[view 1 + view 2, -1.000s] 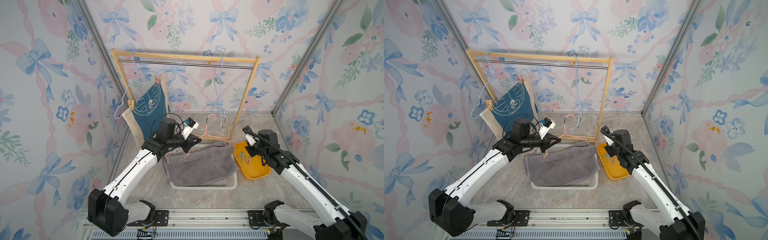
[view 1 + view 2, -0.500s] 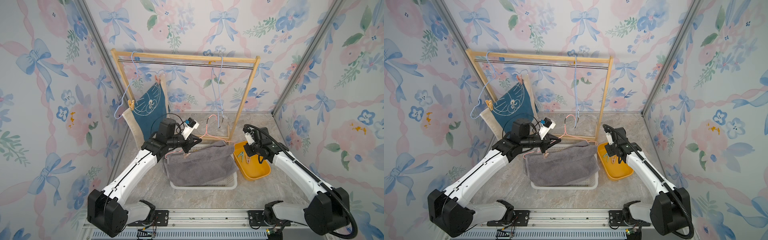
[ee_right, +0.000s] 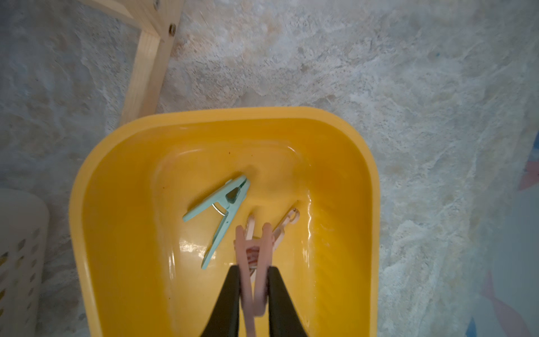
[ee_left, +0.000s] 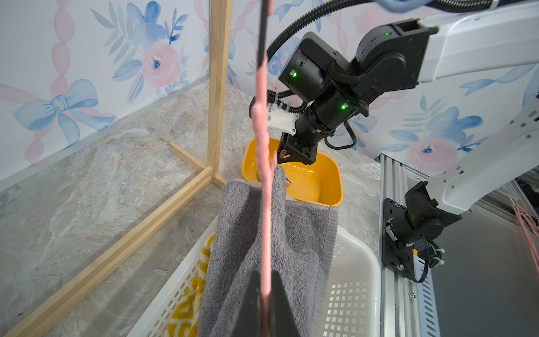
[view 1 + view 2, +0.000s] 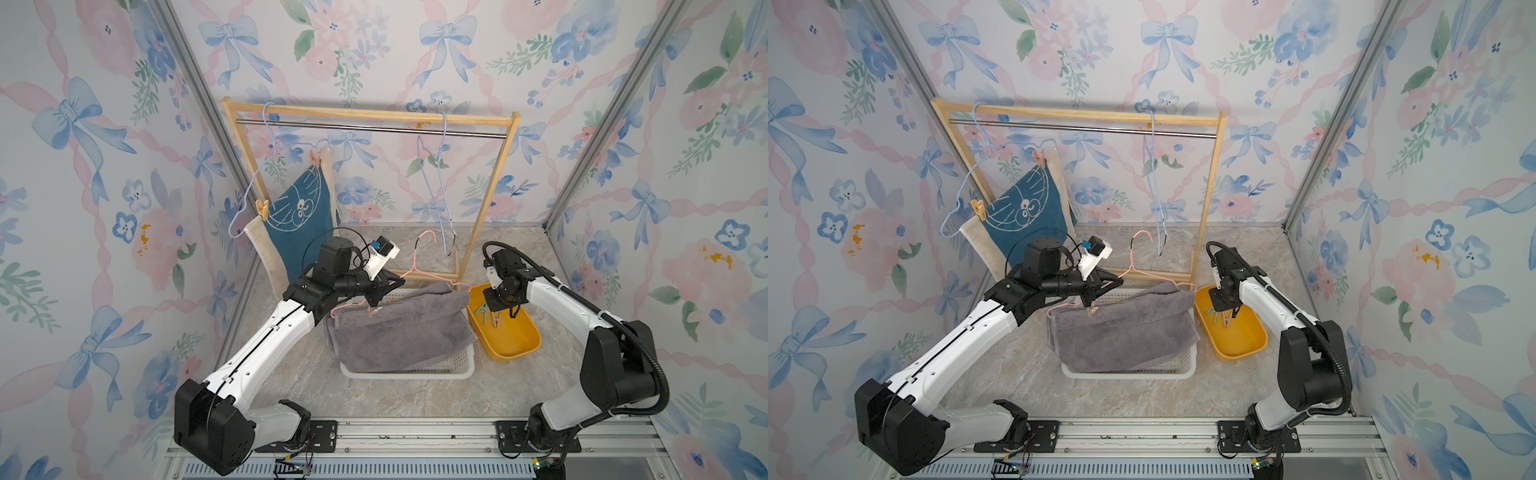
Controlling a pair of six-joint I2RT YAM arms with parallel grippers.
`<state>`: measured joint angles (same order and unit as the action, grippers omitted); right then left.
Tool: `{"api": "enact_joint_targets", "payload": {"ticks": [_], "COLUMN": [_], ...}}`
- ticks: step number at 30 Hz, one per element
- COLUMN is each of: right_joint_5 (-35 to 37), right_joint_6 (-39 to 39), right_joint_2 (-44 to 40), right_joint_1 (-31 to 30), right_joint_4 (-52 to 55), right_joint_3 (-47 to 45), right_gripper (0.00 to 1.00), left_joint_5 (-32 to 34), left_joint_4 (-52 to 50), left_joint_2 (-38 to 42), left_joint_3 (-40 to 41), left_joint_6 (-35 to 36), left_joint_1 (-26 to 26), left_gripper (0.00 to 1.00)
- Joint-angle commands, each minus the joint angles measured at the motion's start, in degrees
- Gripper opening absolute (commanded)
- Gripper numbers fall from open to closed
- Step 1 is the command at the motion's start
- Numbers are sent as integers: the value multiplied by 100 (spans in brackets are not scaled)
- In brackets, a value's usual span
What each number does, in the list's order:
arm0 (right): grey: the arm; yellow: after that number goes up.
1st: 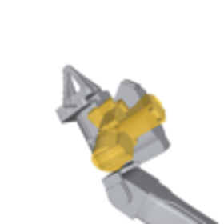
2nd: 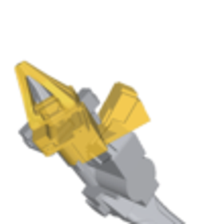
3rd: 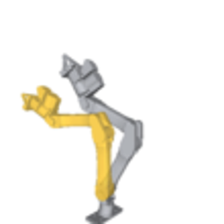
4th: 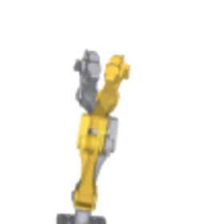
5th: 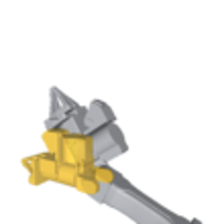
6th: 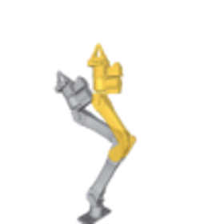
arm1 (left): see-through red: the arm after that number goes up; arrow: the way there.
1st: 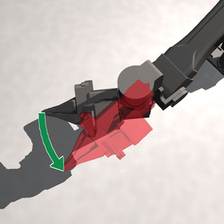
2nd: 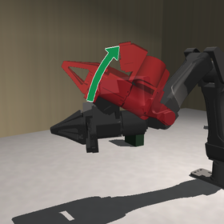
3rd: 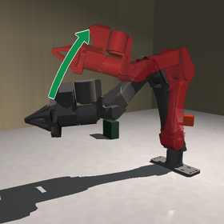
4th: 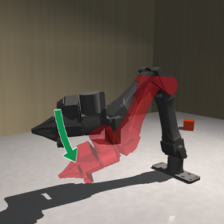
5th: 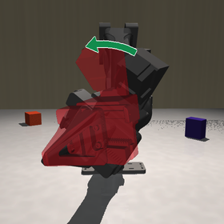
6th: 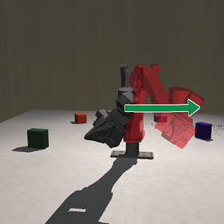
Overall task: Remove the clothespins securing towels to the hanger
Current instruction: Place the clothespin in the storage box.
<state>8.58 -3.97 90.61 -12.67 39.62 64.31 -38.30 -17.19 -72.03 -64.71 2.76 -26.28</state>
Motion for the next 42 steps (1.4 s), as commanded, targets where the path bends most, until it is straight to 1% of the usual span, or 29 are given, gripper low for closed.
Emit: {"api": "enact_joint_targets", "payload": {"ticks": [1, 14, 19, 23, 26, 28, 30, 34, 38, 42], "right_joint_5": [-49, -62, -76, -76, -156, -227, -293, -341, -365, -338], "right_joint_6": [209, 247, 234, 212, 201, 208, 218, 238, 344, 472], "right_joint_2": [121, 616, 659, 676, 732, 756, 789, 768, 471, -246], "right_joint_1": [102, 254, 319, 344, 344, 344, 339, 344, 383, 455], "right_joint_4": [240, 196, 213, 226, 283, 292, 292, 275, 180, -42], "right_joint_3": [125, 327, 386, 490, 586, 630, 676, 739, 661, 483], "right_gripper": [5, 11, 22, 28, 38, 41, 47, 52, 55, 62], "left_joint_5": [-19, 1, 12, 14, 32, 47, 65, 67, 83, 73], "left_joint_4": [157, 164, 177, 172, 172, 177, 171, 174, 172, 177], "left_joint_2": [159, 176, 183, 180, 192, 218, 239, 230, 225, 224], "left_joint_3": [-16, -12, -21, -16, 6, 26, 24, 20, 26, 13], "left_joint_6": [66, 52, 53, 66, 66, 63, 66, 66, 65, 61], "left_joint_1": [-52, -94, -93, -90, -92, -88, -87, -88, -98, -101], "left_gripper": [0, 0, 0, 0, 0, 0, 0, 0, 0, 0]}}
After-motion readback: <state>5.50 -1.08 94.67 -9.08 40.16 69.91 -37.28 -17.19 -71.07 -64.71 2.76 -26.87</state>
